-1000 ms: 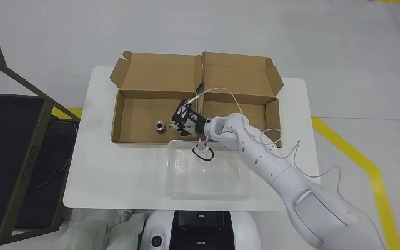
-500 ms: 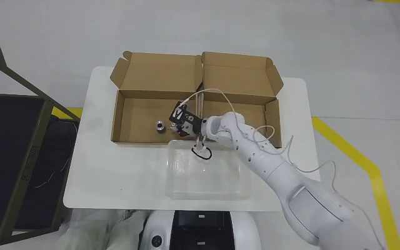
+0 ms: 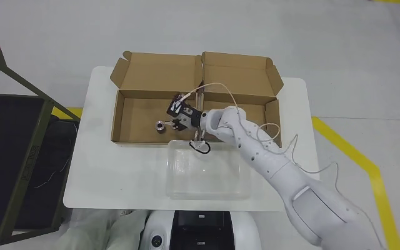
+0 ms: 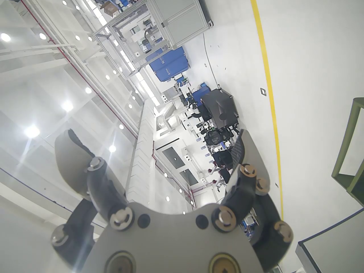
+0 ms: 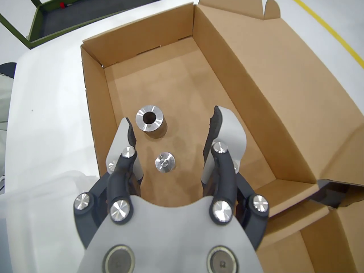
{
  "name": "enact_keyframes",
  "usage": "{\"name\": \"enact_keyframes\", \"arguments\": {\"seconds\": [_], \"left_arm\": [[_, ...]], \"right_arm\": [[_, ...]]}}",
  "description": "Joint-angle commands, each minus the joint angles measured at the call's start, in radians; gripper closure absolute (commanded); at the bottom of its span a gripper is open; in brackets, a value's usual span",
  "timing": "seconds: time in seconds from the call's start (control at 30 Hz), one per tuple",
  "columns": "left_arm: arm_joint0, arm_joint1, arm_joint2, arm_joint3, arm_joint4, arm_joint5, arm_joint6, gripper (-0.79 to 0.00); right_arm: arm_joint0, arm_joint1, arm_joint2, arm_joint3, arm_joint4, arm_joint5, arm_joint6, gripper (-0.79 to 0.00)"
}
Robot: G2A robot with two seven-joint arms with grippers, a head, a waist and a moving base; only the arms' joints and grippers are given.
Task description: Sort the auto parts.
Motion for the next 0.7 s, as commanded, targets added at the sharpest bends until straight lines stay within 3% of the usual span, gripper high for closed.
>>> {"name": "enact_keyframes", "arguments": {"seconds": [0.0,0.47,0.6,0.67], "left_arm": [[0.000,0.000,0.000,0.000,0.000,0.000,0.000,-0.785],[0.000,0.000,0.000,0.000,0.000,0.000,0.000,-0.785],[0.000,0.000,0.000,0.000,0.000,0.000,0.000,-0.785],[0.000,0.000,0.000,0.000,0.000,0.000,0.000,-0.785]], "right_arm": [[-0.019,0.013,0.022,-0.043,-0.014,0.006,0.004,-0.539],[-0.295,0.132,0.268,-0.491,-0.141,0.015,0.093,-0.483],[-0.389,0.162,0.347,-0.611,-0.193,0.008,0.098,-0.545],[-0.442,0.176,0.386,-0.665,-0.214,0.005,0.091,-0.677]]}}
